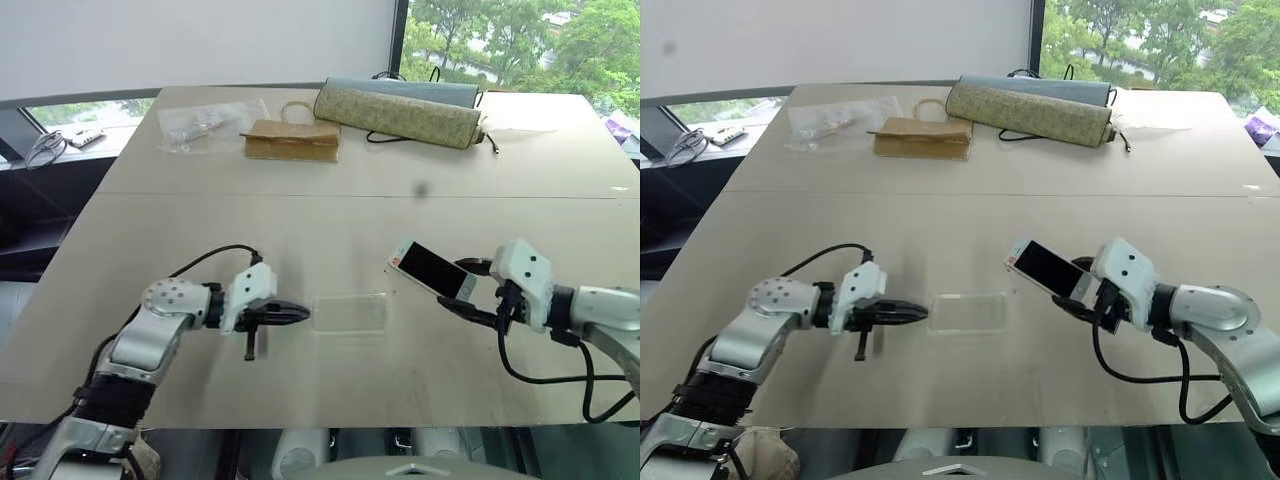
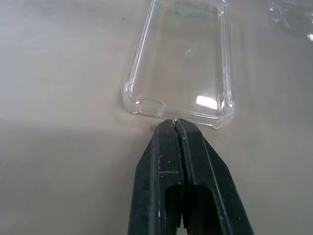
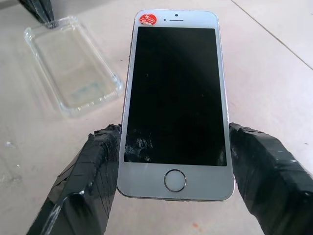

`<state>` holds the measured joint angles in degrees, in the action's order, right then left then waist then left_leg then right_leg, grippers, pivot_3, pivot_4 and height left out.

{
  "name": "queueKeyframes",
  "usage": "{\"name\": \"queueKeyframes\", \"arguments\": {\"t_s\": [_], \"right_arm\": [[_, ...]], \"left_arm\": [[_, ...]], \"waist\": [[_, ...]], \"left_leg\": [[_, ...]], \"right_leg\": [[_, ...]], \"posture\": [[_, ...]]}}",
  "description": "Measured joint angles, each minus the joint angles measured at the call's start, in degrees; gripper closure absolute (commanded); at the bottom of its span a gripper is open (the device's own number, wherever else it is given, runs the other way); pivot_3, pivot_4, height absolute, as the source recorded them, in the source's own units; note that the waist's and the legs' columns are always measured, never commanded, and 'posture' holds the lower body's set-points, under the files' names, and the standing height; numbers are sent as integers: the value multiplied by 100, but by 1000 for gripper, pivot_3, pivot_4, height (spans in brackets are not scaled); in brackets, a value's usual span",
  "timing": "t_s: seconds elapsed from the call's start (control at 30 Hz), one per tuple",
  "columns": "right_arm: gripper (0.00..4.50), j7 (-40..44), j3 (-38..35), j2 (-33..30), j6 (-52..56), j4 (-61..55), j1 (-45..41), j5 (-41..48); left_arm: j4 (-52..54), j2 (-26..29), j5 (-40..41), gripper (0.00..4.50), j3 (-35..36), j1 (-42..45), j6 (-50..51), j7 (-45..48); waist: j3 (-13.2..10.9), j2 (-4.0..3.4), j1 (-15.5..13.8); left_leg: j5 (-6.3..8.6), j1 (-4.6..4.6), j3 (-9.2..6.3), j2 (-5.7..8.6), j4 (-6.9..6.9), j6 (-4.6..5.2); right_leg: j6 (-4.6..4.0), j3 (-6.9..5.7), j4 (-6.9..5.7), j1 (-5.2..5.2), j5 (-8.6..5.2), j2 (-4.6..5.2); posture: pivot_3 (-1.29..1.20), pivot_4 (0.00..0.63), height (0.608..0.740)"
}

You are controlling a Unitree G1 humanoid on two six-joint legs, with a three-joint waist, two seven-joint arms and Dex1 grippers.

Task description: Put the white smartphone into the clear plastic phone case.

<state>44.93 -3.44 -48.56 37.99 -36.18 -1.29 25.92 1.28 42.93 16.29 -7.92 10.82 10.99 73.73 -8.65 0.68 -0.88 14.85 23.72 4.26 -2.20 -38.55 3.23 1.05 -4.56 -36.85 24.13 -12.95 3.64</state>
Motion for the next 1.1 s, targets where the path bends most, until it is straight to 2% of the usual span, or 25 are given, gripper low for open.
{"name": "queueKeyframes", "arguments": {"t_s": [0.33,0.47,0.57,0.7,0.77,0.8,0.83,0.9,1.1], "right_arm": [[1543,610,165,-366,-340,144,-266,-104],[1543,1096,737,-539,-825,599,-763,-521],[1543,1443,1262,-502,-1206,1057,-1355,-870],[1544,1748,1672,-372,-1395,1305,-1791,-1080],[1544,1943,1908,-291,-1512,1394,-1947,-1201],[1544,1974,1939,-289,-1536,1413,-1949,-1217],[1544,2023,2016,-283,-1584,1442,-1965,-1264],[1544,2118,2164,-262,-1645,1490,-1987,-1397],[1544,2215,2396,-132,-1769,1661,-2011,-1706]], "left_arm": [[147,-527,-222,4500,-470,476,320,-396],[160,-500,-286,4500,-432,385,281,-506],[321,-410,23,3614,-158,42,267,-413],[747,-300,464,1967,297,-232,420,-418],[1112,-75,789,984,613,-545,635,-386],[1168,-42,833,702,660,-599,660,-377],[1273,5,926,168,767,-738,722,-369],[1476,59,1103,0,921,-989,833,-394],[1639,118,1193,0,1019,-1196,901,-563]], "waist": [[-1,3,6],[-2,3,30],[-3,4,29],[-6,3,-7],[-6,2,4],[-7,2,2],[-7,2,5],[-7,2,7],[-7,2,6]], "left_leg": [[0,0,2,2,-9,1],[0,-3,4,-2,-9,0],[-1,-1,2,-6,-9,-1],[-1,3,-4,-5,-9,-2],[-3,2,0,-3,-10,-4],[-3,3,0,-3,-10,-5],[-8,2,1,-3,-11,-14],[-11,2,4,-2,-12,-19],[-3,-1,0,-2,-16,-5]], "right_leg": [[0,1,-2,-1,1,-6],[-1,5,-4,0,1,-13],[-2,6,-7,3,2,-12],[-3,8,-6,2,2,-5],[-3,14,-6,1,2,-1],[-3,14,-5,1,2,0],[-3,13,-4,1,1,1],[-3,13,-4,1,2,2],[-4,1,-9,-2,2,-1]], "posture": [[0,150,740],[0,150,740],[0,150,740],[0,150,740],[0,150,740],[0,150,740],[0,150,740],[0,150,740],[0,150,740]]}}
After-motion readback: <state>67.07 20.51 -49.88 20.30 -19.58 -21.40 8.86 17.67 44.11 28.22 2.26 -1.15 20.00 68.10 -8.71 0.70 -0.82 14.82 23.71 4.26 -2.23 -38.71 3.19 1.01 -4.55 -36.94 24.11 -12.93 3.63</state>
